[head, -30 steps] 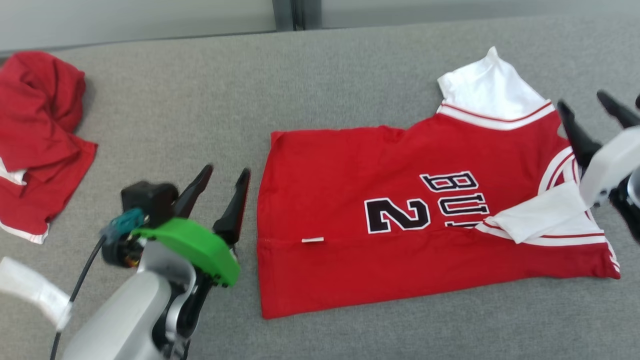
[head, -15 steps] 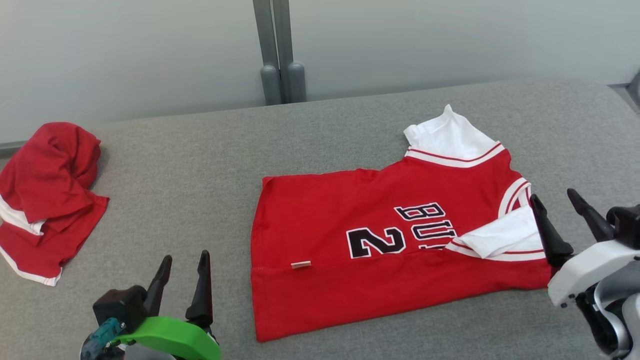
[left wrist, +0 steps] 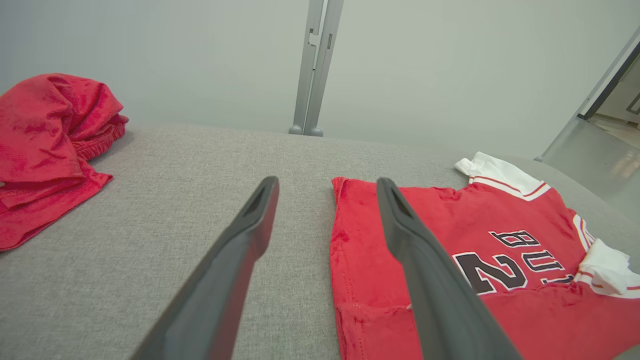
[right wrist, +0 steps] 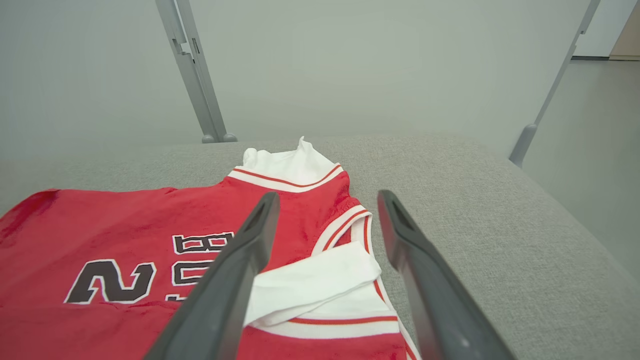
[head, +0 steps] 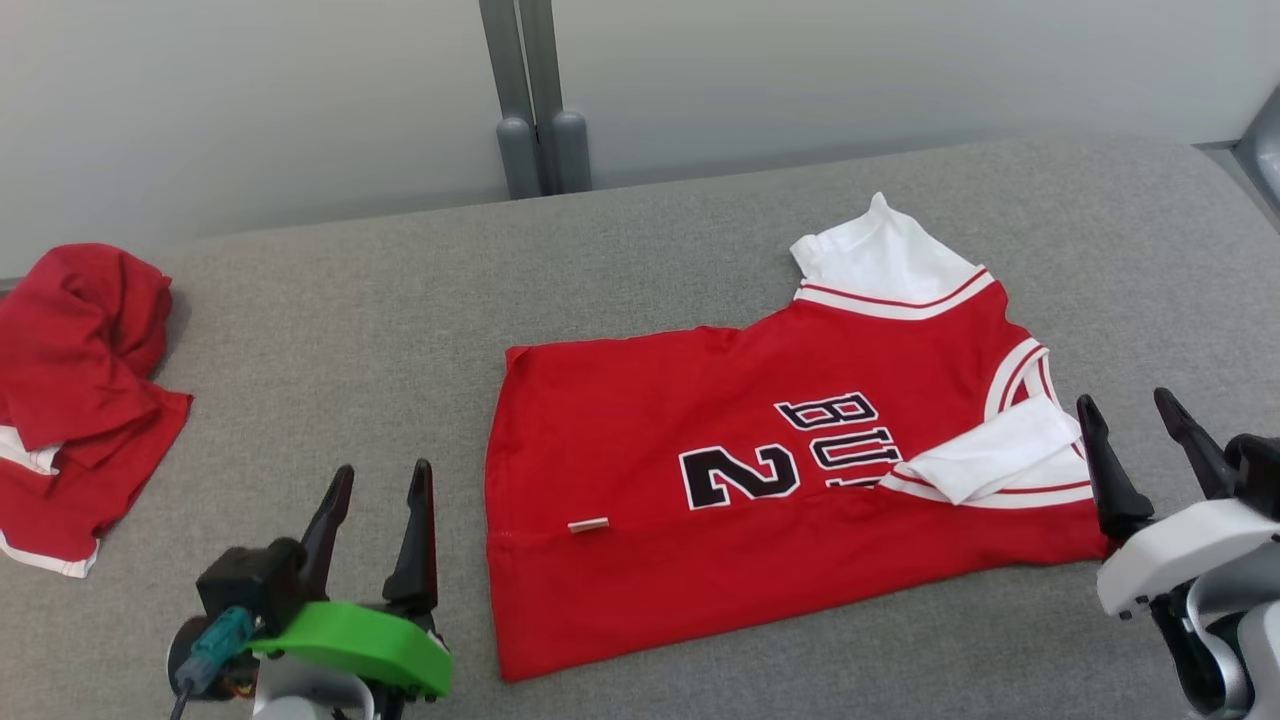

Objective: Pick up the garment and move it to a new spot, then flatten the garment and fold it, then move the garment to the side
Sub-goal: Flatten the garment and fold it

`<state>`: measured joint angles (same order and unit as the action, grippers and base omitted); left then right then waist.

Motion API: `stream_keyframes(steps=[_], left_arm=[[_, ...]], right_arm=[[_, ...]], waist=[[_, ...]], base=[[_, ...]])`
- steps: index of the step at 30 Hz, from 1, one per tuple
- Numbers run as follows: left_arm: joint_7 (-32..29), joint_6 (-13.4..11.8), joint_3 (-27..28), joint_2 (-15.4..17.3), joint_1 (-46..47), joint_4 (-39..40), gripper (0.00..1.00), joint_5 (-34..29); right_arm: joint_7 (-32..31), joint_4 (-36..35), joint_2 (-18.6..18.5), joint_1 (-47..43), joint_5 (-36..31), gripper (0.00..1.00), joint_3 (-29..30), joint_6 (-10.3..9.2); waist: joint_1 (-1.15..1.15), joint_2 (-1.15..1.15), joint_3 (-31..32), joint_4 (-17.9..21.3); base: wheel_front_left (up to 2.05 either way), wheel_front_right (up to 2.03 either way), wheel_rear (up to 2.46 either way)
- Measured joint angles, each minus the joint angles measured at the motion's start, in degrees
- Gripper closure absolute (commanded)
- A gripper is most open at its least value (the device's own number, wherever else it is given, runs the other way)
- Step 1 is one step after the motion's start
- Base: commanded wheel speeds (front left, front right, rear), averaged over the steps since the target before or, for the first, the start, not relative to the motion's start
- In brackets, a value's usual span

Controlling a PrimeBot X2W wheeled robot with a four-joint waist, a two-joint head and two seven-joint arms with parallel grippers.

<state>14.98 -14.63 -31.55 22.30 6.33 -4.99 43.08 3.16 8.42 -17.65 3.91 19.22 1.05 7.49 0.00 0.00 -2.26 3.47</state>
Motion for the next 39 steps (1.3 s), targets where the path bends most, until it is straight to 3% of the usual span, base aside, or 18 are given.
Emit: stream_keyframes(steps=[3,9,15,20,24,30,39], left_arm=[[-0.6,0.3,-0.3,-0.1,4.1,-0.8,0.00,-1.1],[-7.6,2.4,-2.7,-2.9,17.0,-5.2,0.00,-1.6],[-17.4,6.0,-7.1,-6.0,27.5,-12.2,0.00,-1.9],[-20.2,7.3,-8.8,-8.6,32.1,-15.7,0.00,-1.9],[-21.4,7.6,-10.2,-9.9,34.9,-18.1,0.00,-3.3],[-22.0,7.3,-11.1,-10.9,39.1,-21.0,0.00,-4.7],[-22.0,9.3,-13.0,-13.2,41.8,-22.8,0.00,-4.9]], right_arm=[[-0.5,0.5,0.1,3.6,-0.9,0.00,-0.1,0.00],[-6.0,3.9,-0.5,17.6,-1.8,0.00,-0.1,0.02],[-15.9,13.1,-2.3,32.5,-2.7,0.00,-2.0,0.01],[-21.7,21.8,-2.2,40.6,0.4,0.00,-5.1,0.01],[-21.7,27.9,-4.8,45.8,0.3,0.00,-5.8,-0.01],[-20.4,34.4,-5.5,51.1,-0.4,0.00,-6.8,0.00],[-17.6,42.1,-5.8,55.5,-0.9,0.00,-7.9,0.00]], waist=[[0.00,0.00,-1.9,-0.2],[0.00,0.00,-7.9,-0.9],[0.00,0.00,-14.9,-2.6],[0.00,0.00,-18.9,-4.6],[0.01,0.00,-21.3,-6.4],[0.01,0.00,-24.8,-8.5],[0.01,0.00,-27.5,-10.4]], base=[[0.00,0.00,0.00],[0.00,0.00,0.00],[0.00,0.00,0.00],[0.00,0.00,0.00],[0.00,0.00,0.00],[0.00,0.00,0.00],[0.00,0.00,0.00]])
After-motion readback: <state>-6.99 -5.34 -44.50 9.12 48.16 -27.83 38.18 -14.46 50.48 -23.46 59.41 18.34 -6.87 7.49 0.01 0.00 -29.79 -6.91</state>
